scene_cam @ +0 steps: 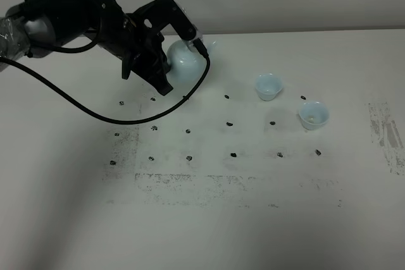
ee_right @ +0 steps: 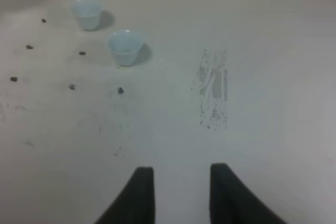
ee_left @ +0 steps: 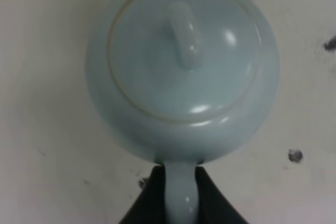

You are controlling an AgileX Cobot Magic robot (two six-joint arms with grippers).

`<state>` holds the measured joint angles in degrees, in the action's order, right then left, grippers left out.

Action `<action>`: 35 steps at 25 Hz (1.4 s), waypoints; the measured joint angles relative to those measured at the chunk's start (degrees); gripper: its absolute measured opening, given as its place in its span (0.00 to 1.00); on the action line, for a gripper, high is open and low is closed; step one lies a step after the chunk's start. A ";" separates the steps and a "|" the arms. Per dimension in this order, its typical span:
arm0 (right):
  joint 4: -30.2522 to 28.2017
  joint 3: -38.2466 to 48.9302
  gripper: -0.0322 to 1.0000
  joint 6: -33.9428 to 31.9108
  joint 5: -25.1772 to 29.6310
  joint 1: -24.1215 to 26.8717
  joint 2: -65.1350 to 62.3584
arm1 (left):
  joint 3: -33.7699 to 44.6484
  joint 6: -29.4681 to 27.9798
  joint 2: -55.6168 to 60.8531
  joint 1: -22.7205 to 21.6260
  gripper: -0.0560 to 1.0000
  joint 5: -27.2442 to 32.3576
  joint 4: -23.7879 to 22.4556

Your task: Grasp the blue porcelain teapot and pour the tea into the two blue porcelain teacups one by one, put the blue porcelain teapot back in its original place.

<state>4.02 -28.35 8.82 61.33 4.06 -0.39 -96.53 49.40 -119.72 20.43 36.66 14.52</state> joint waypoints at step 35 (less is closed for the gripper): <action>0.00 0.00 0.31 0.00 0.00 0.00 0.00 | -28.99 17.97 -18.30 4.08 0.09 4.83 0.46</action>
<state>4.02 -28.35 8.82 61.33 4.06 -0.39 -125.52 67.36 -138.02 24.50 41.49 14.98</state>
